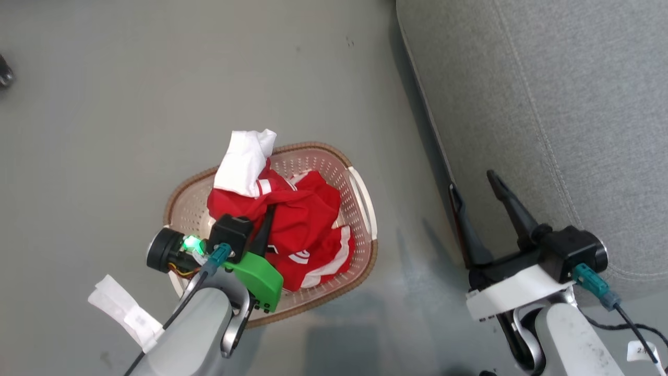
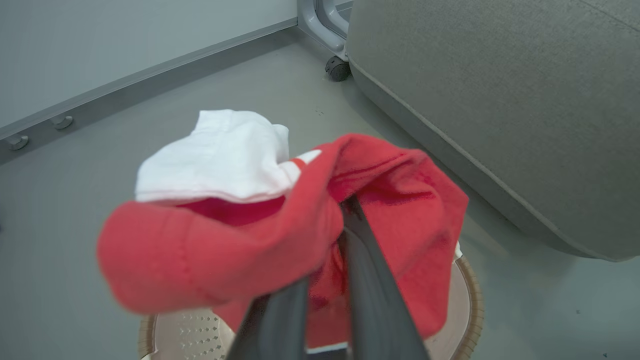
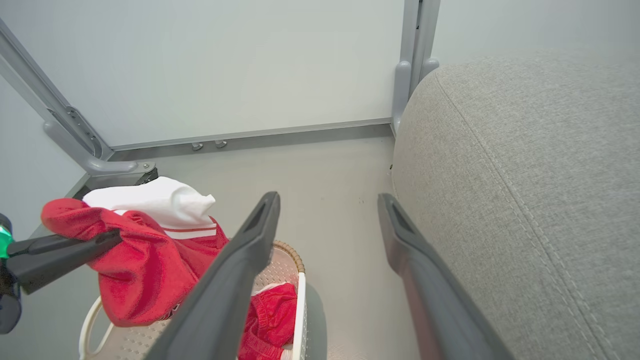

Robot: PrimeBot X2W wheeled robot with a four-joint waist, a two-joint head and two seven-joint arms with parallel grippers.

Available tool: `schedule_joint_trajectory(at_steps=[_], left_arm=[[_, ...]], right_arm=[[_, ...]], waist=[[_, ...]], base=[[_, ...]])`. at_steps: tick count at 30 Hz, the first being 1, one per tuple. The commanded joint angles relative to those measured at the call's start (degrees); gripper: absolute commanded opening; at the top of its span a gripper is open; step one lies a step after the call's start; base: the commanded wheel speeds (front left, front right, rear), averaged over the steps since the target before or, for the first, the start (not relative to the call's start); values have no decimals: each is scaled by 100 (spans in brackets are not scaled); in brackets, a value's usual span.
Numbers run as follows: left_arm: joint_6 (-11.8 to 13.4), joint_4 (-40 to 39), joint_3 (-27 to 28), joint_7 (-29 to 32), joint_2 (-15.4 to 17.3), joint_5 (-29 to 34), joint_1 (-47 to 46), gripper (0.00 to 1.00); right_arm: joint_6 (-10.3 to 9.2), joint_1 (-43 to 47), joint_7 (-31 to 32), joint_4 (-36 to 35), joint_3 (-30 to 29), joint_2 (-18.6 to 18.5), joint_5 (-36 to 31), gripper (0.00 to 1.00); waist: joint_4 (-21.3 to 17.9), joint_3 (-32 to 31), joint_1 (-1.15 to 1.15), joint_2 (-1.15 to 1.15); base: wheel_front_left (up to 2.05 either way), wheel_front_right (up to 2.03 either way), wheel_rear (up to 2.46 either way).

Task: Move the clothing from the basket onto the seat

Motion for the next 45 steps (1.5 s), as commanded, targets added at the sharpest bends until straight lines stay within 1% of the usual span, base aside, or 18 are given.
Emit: schedule_joint_trajectory(at_steps=[1, 6, 10, 16, 22, 29, 37, 41, 45], left_arm=[[-38, -110, 118, -5, -83, 74, 196, 0], [-161, -514, 573, -6, -344, 295, 630, 0], [-303, -869, 851, -6, -517, 492, 878, 0], [-536, -1349, 1133, -5, -687, 714, 1144, 0], [-674, -1894, 1317, -5, -800, 844, 1231, 0], [-717, -2181, 1347, -5, -837, 876, 1181, 0], [-762, -2190, 1247, -5, -843, 767, 1199, 0], [-800, -2197, 1106, -5, -844, 498, 1107, 0], [-795, -2279, 893, -5, -842, 174, 916, 0]], right_arm=[[-5, 198, -11, 57, 36, -28, 42, 100], [-5, 570, -11, 185, 175, -27, 55, 100], [-5, 830, -11, 268, 228, -26, 66, 100], [-5, 1080, -12, 416, 499, -29, 36, 100], [-5, 1146, -11, 446, 677, -26, 63, 100], [-5, 1045, -11, 406, 807, -26, 67, 100], [-5, 835, -11, 395, 1311, -24, 69, 100], [-5, 677, -11, 508, 1670, -24, 53, 100], [-5, 508, -11, 699, 1788, -24, -2, 100]], waist=[[381, -1226, 0, 66], [478, -1857, 0, 66], [540, -2243, 0, 66], [582, -2656, 0, 66], [585, -2813, 0, 66], [507, -2840, 0, 66], [392, -2867, 0, 66], [388, -2866, 0, 66], [449, -2836, 0, 66]], base=[[0, 0, 0], [0, 0, 0], [0, 0, 0], [0, 0, 0], [0, 0, 0], [0, 0, 0], [0, 0, 0], [0, 0, 0], [0, 0, 0]])
